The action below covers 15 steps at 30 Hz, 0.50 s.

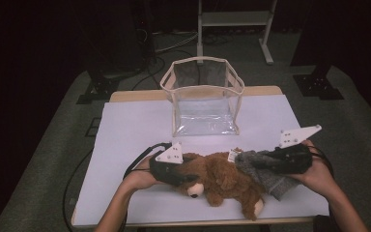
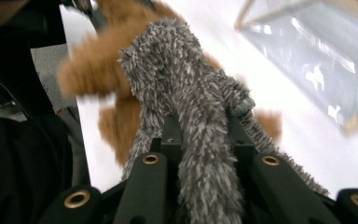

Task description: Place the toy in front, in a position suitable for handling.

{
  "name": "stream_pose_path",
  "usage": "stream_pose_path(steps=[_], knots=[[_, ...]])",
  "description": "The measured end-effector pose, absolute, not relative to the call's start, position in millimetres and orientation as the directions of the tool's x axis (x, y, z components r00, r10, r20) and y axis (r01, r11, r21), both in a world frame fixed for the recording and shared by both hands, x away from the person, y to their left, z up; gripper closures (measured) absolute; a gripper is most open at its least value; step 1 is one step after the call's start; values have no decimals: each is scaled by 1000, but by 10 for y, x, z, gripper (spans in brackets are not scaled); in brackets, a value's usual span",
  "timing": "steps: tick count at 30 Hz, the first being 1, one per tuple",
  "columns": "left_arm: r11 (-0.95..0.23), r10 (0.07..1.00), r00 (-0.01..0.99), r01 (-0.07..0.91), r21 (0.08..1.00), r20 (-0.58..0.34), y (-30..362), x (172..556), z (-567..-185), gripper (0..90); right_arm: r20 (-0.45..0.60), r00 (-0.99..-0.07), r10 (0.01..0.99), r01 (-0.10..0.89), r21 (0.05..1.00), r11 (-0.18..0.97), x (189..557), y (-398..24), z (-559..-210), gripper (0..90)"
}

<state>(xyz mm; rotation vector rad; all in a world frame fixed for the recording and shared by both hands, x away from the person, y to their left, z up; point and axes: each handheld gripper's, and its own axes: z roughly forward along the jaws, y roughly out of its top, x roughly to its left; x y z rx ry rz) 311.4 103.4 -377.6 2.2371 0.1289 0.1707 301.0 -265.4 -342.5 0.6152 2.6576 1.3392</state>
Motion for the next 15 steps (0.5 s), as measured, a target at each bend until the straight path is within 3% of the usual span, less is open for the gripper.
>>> stream_pose_path(steps=[4, 9, 15], knots=[[-624, 150, 985, 30, 781, 81, 1030, 3107, -3773, 472, 59, -937, 346, 253, 796, 550, 3129, -2344, -3287, 736], [-629, 149, 985, 25, 777, 89, 1030, 3096, -3770, 472, 76, -951, 300, 245, 776, 581, 3255, -2084, -3367, 736], [-628, 147, 985, 23, 778, 90, 1024, 3082, -3768, 473, 158, -934, 320, 319, 772, 550, 3254, -2287, -3617, 737]])
